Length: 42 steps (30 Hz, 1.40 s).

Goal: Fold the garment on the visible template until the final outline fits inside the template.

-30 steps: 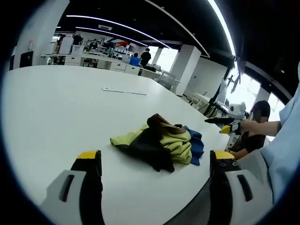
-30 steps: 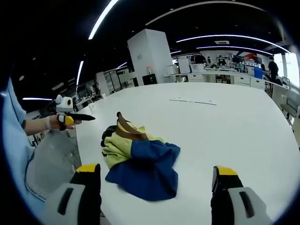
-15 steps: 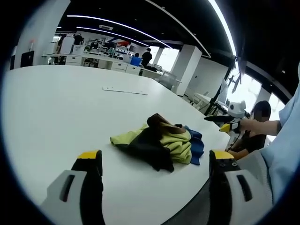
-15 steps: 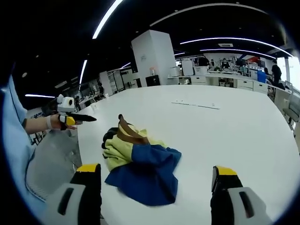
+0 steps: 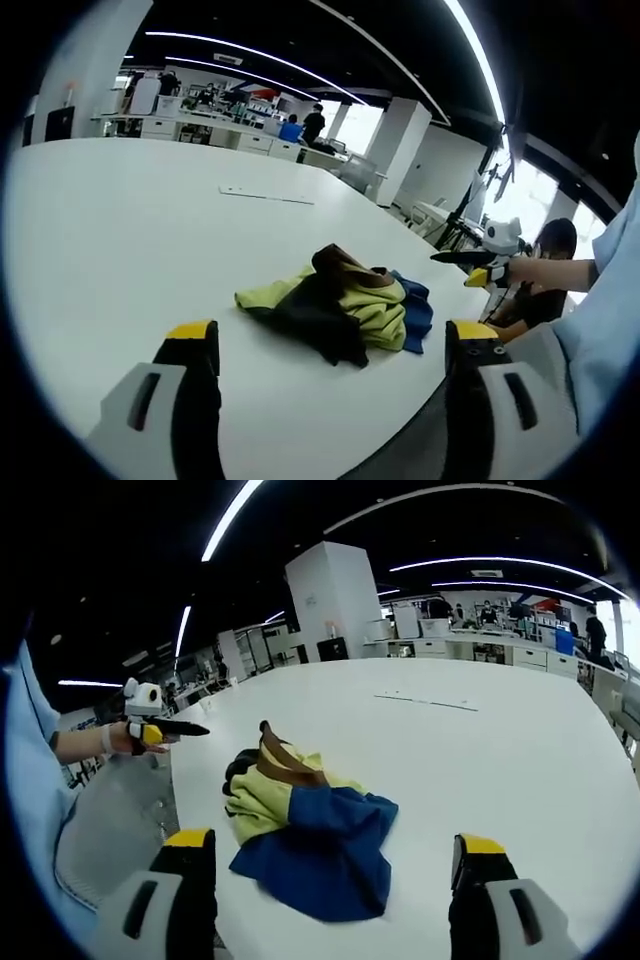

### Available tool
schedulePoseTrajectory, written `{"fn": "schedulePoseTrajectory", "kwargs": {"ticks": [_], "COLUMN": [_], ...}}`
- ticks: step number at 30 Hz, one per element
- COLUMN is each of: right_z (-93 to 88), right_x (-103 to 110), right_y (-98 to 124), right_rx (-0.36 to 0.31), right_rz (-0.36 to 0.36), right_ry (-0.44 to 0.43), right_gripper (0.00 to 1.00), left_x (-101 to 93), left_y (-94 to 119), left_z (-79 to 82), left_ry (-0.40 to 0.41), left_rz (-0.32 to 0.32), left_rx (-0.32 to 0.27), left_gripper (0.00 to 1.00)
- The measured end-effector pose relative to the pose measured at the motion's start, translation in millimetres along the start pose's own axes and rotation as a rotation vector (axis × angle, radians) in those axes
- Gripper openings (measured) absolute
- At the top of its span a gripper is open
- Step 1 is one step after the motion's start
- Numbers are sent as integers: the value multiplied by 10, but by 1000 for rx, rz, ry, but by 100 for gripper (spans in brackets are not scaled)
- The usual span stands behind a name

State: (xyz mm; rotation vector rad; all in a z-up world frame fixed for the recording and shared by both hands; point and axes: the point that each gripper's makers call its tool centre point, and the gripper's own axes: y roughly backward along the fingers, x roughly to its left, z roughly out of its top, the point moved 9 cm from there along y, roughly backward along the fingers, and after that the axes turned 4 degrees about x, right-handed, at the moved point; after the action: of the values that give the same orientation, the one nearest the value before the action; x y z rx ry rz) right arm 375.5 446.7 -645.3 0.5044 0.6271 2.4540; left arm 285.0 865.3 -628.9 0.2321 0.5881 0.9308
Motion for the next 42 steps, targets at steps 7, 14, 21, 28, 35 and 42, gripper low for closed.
{"fn": "schedulePoseTrajectory", "kwargs": {"ticks": [7,14,21,28,35,42], "right_z": [29,14,-7,-28,-50,-36], "right_x": [-30,7,22,-5,13,36], "right_y": [-10,-68,-99,-73,-58,-63], "right_rx": [-9,8,3,2,13,7], "right_rz": [-3,26,30,24,30,35], "right_ry": [-8,6,5,-9,-6,-11], "right_gripper": [98,97,98,98,97,97], "left_x": [0,-3,-9,-10,-14,-7], "left_y": [14,6,-6,-33,-46,-35], "left_z": [-9,-18,-41,-50,-48,-46], "left_ry": [-5,-8,-2,4,0,-2], "left_rz": [5,8,3,-1,1,2], "left_rx": [6,7,15,17,18,17], "left_gripper": [90,89,90,90,90,89]}}
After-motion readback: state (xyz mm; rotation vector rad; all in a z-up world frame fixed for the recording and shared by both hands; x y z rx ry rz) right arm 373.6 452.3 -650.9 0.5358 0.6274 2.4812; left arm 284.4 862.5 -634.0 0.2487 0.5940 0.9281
